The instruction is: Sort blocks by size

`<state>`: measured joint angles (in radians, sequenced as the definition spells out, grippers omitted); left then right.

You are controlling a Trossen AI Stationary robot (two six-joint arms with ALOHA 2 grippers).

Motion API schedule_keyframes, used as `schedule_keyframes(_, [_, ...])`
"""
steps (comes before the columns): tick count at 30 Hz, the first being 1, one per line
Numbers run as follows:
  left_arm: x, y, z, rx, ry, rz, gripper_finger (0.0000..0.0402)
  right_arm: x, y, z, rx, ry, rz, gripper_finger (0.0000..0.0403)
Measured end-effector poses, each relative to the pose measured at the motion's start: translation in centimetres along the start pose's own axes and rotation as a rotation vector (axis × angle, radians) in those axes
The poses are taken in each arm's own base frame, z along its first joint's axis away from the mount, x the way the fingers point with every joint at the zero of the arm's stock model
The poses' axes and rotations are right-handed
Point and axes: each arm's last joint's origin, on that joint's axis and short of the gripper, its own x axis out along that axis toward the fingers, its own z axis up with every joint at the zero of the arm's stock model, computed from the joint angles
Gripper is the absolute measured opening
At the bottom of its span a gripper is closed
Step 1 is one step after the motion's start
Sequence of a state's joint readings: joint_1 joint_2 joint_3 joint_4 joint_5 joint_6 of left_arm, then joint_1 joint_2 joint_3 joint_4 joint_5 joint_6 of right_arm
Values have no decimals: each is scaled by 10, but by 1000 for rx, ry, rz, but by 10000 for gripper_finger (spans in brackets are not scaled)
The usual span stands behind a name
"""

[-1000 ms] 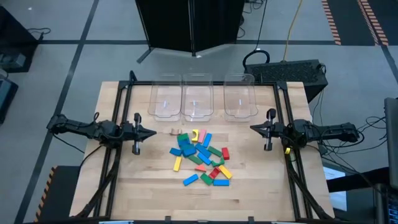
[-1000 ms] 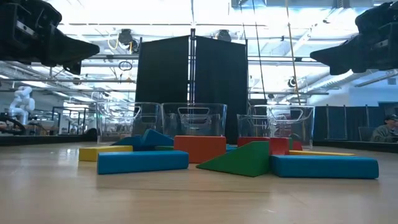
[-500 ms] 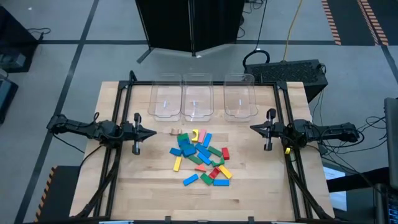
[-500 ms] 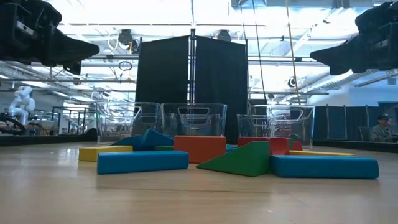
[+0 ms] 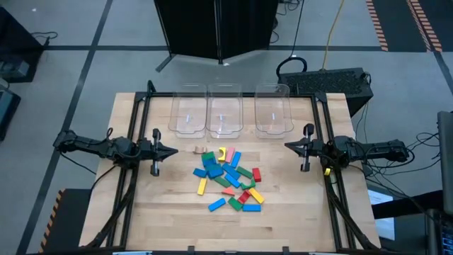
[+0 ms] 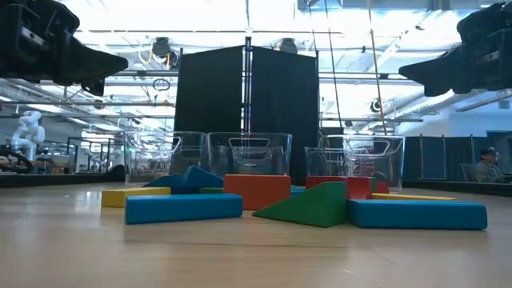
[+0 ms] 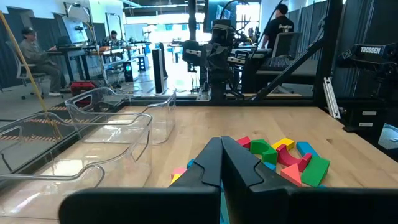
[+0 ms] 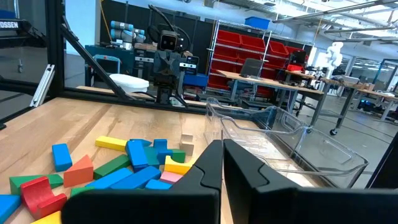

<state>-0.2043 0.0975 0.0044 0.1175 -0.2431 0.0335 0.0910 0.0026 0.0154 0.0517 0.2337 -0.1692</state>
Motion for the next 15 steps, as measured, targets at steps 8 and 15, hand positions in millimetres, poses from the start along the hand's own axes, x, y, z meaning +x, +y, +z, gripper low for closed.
schedule_keyframes(8, [0,0,0,0,0,0,0,0,0,0,11,-5,-1,0])
schedule_keyframes(15, [0,4,5,62,-41,117,0,0,-1,2,244,-25,-9,0])
